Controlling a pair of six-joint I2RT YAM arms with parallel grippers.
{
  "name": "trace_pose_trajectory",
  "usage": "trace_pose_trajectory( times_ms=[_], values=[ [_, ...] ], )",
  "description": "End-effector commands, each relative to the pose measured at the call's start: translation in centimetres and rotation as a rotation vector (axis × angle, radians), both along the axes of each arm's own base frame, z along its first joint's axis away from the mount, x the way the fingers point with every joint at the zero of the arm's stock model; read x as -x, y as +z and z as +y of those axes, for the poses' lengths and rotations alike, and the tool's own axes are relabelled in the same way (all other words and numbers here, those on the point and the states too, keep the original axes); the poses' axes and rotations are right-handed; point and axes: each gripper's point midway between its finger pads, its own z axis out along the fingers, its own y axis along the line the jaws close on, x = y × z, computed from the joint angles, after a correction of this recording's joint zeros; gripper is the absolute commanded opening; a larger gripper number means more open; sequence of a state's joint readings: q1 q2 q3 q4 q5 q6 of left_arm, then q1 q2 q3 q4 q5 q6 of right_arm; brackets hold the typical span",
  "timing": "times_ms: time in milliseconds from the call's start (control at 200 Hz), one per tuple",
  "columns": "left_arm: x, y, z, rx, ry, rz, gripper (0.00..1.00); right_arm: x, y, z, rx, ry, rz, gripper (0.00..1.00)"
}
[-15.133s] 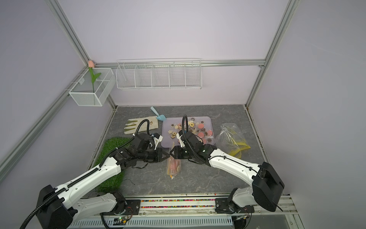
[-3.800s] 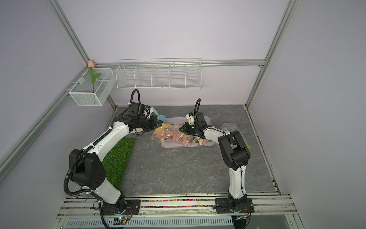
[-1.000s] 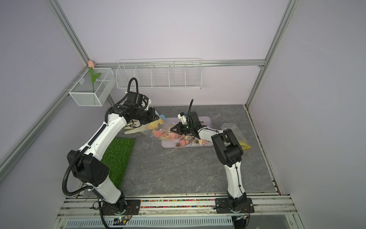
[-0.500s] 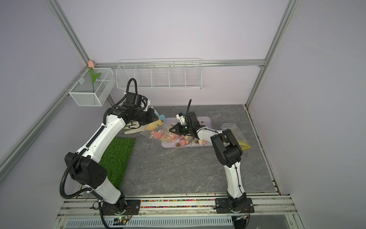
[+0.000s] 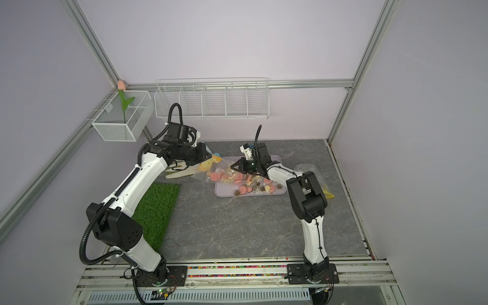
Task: Pour cookies out of the ziploc bag
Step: 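Pour the cookies out of the ziploc bag onto the tray.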
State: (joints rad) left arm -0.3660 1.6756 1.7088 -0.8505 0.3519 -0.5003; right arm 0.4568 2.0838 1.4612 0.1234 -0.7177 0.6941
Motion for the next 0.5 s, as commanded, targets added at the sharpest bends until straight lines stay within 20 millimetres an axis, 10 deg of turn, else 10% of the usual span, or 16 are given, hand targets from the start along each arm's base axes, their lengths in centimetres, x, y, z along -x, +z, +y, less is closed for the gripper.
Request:
trace_pose_trajectory(
  times_ms=[0,495],
  values=[
    [-0.4,2.3,0.4,0.009,0.020,-0.071,0.00,-0.1,1.7,-0.7,0.024,-0.011,-0.034,0.07],
    [0.5,-0.6,3.3,-0.053,0.075,-0.034,0.00,0.2,3.0,-0.1,0.072,0.031,-0.089,0.07]
  ],
)
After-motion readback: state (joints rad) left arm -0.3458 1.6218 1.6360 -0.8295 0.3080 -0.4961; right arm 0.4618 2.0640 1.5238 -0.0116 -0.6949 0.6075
